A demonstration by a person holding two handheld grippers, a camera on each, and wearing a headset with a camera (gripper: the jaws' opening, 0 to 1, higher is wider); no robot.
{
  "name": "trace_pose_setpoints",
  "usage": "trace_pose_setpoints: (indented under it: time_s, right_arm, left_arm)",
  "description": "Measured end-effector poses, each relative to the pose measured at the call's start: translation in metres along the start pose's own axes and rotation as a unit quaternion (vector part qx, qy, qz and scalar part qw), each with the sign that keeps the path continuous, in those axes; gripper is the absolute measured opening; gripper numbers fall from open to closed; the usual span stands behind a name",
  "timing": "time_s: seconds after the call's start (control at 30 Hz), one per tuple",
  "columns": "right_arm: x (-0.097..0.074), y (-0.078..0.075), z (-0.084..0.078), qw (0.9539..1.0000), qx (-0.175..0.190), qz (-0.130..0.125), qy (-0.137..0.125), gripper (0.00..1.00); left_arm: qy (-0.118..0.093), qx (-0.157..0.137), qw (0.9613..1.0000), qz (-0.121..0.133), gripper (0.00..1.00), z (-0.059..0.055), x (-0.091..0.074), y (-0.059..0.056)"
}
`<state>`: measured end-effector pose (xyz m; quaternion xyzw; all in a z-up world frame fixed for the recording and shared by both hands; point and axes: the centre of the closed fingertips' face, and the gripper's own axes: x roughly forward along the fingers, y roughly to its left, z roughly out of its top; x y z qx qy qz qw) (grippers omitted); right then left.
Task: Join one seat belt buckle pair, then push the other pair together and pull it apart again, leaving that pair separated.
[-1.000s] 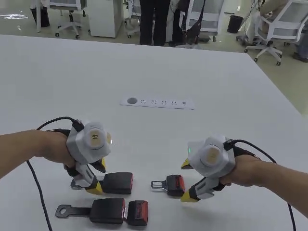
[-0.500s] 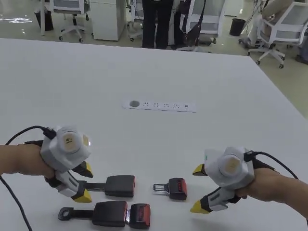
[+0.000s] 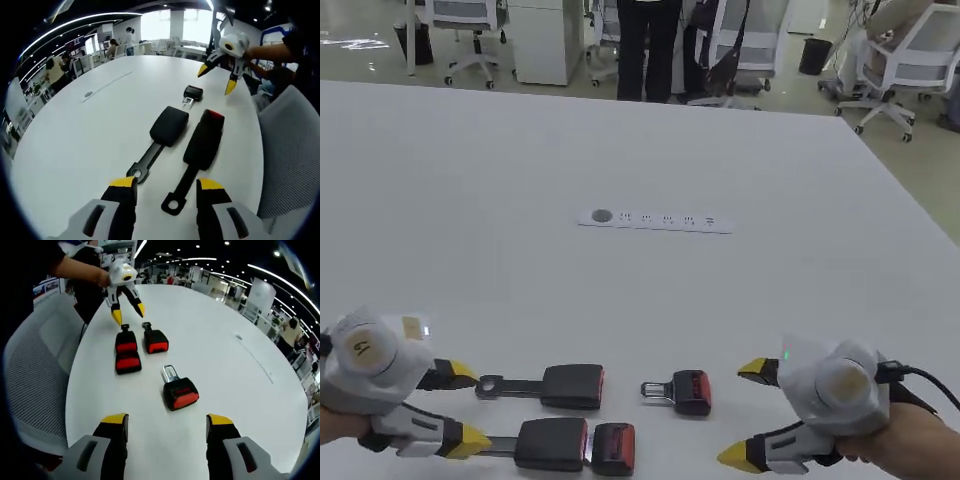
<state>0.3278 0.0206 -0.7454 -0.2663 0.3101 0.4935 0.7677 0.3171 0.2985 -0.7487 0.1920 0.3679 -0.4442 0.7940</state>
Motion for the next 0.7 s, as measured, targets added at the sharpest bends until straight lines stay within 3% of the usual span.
trace_pose_setpoints:
  time_s: [0.17,0.27,0.33,0.43,0.5,0.6,0.7]
  right_arm:
    - [-0.009,0.010,-0.004,0.9990,0.032,-0.020,-0.024,0.63]
    - [-0.014,0.016,-0.004,0.9977,0.046,-0.033,-0.038,0.63]
    - [-0.017,0.020,-0.002,0.9957,0.063,-0.043,-0.052,0.64]
    - [-0.019,0.026,-0.002,0.9937,0.075,-0.051,-0.066,0.66]
    - [-0.020,0.033,0.001,0.9918,0.085,-0.058,-0.077,0.67]
    - [-0.021,0.037,0.005,0.9874,0.102,-0.071,-0.098,0.70]
    - [-0.021,0.042,0.006,0.9861,0.110,-0.072,-0.102,0.73]
  left_arm:
    - [-0.052,-0.033,0.9978,0.024,0.51,0.000,-0.010,-0.005]
    - [-0.074,-0.035,0.9960,0.036,0.54,0.001,-0.013,-0.011]
    - [-0.103,-0.046,0.9927,0.044,0.56,0.008,-0.015,-0.018]
    - [-0.130,-0.052,0.9886,0.055,0.61,0.010,-0.020,-0.020]
    - [-0.150,-0.073,0.9837,0.067,0.65,0.012,-0.023,-0.020]
    - [-0.166,-0.074,0.9808,0.072,0.73,0.015,-0.021,-0.034]
    - [-0.171,-0.084,0.9781,0.084,0.79,0.010,-0.021,-0.036]
